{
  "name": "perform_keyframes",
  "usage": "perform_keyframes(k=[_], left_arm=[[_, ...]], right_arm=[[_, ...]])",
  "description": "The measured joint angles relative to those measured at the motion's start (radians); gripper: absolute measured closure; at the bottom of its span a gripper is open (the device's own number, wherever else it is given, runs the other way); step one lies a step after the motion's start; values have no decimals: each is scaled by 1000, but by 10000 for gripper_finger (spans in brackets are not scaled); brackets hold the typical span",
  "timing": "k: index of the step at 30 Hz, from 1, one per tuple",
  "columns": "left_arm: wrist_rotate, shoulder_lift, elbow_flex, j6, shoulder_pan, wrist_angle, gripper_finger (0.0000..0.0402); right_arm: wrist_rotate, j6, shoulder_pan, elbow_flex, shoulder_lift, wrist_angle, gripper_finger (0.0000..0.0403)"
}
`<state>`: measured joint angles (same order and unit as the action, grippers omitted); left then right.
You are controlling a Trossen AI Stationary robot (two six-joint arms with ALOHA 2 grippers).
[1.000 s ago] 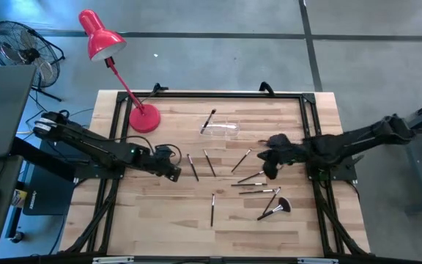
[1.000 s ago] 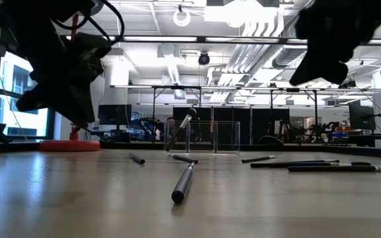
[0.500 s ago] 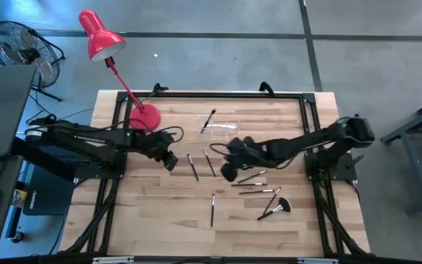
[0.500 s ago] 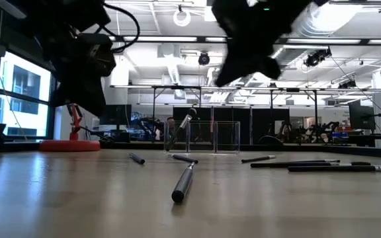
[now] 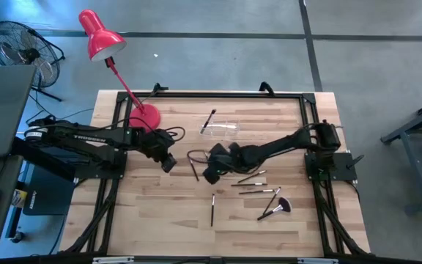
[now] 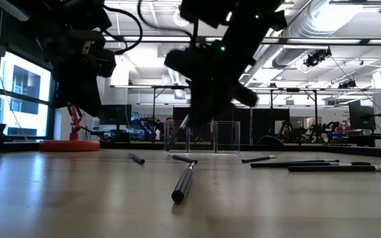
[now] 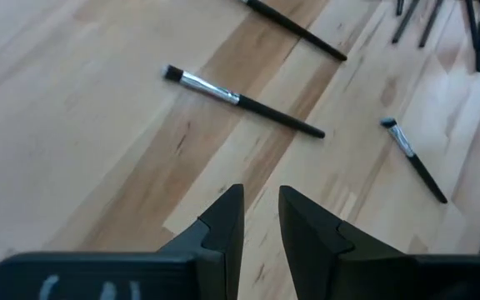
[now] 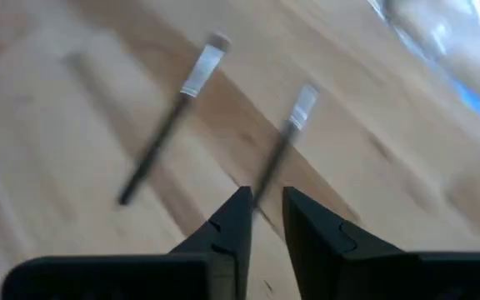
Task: Put items in baskets/containers
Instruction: Put the eyeshadow brush into the transparent organizer
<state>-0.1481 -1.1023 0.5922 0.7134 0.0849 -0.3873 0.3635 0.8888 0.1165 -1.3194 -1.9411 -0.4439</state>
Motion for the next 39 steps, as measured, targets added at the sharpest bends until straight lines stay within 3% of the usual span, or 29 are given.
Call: perform_keyframes(k=[4,10,18,25,33,39], left_arm=[[-5,0,0,-4,0,-13,325],[-15,0,0,-29,0,-13,325],[-21,0,0,-61,0,-13,325],[-21,0,0,-89,0,-13,325],[-18,0,0,-103,0,-13,325],[-18,-1,0,-107,0,-13,325]], right_arm=[[-14,309,-26,-12,11,-206,307],[-39,462,-32,-11,18,-404,271],[-63,612,-33,-3,17,-431,224],[-165,748,-34,103,16,-357,230],[-151,767,-35,136,19,-270,237],[-173,672,-48,137,19,-270,238]])
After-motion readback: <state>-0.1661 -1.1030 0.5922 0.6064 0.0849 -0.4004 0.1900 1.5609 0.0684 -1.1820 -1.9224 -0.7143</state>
